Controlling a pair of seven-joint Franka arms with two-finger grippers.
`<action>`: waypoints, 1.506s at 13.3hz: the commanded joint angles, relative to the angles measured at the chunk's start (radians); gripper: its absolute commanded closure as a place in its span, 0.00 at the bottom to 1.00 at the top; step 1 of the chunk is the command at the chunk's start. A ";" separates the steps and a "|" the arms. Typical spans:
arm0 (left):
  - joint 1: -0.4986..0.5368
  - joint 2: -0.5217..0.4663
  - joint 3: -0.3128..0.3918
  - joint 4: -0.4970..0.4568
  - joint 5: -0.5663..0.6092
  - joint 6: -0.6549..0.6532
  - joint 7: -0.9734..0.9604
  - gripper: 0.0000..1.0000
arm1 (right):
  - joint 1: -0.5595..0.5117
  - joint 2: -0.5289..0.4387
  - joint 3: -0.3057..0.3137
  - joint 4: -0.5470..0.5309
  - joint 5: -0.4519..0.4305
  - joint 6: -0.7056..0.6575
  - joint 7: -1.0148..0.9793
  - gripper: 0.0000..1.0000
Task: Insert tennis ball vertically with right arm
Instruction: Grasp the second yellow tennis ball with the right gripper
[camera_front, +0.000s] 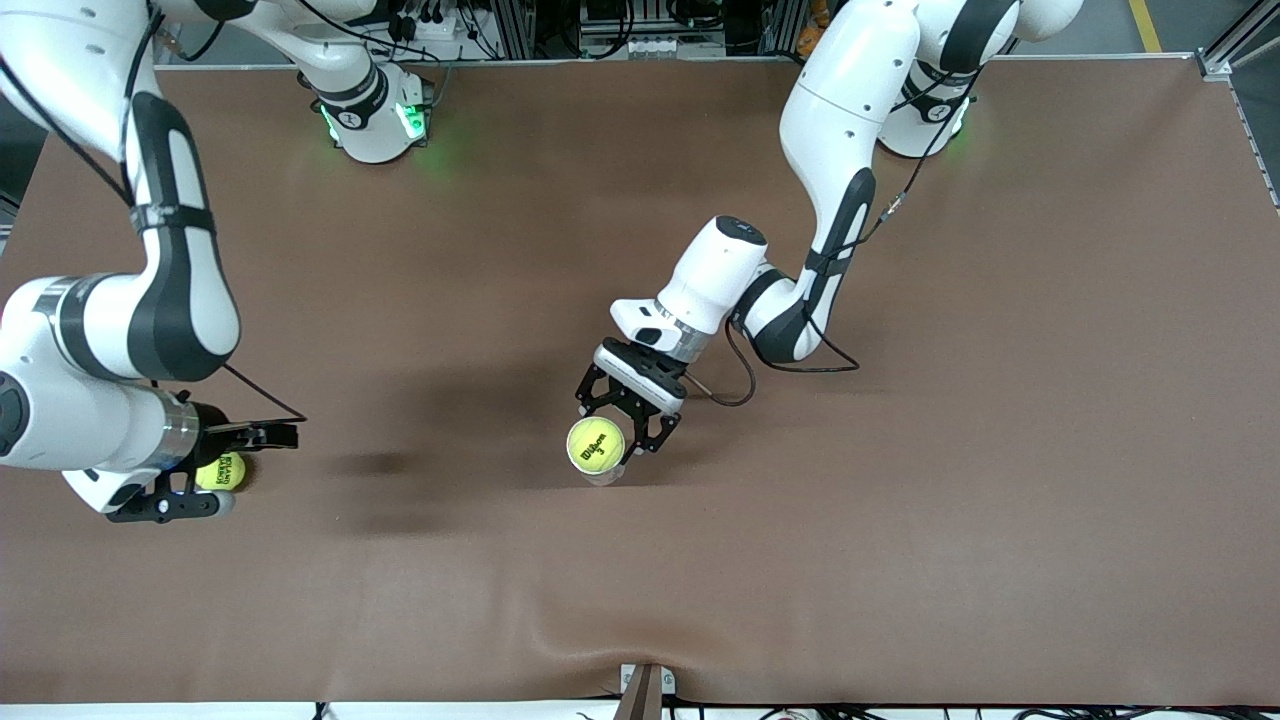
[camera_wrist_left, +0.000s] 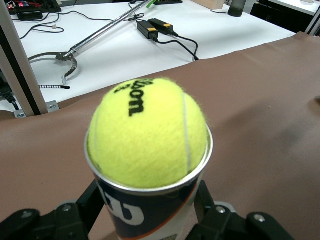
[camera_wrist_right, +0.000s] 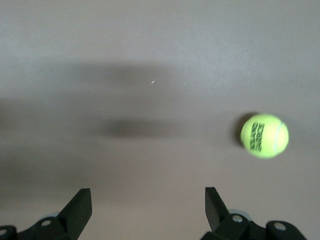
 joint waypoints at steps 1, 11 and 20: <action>-0.009 0.023 0.014 0.029 0.013 0.007 -0.012 0.22 | -0.080 -0.034 0.020 -0.163 -0.022 0.204 -0.219 0.00; -0.009 0.023 0.014 0.029 0.013 0.007 -0.012 0.22 | -0.257 0.125 0.026 -0.157 -0.002 0.475 -0.566 0.00; -0.009 0.023 0.014 0.029 0.013 0.007 -0.012 0.22 | -0.257 0.178 0.026 -0.166 0.074 0.472 -0.569 0.16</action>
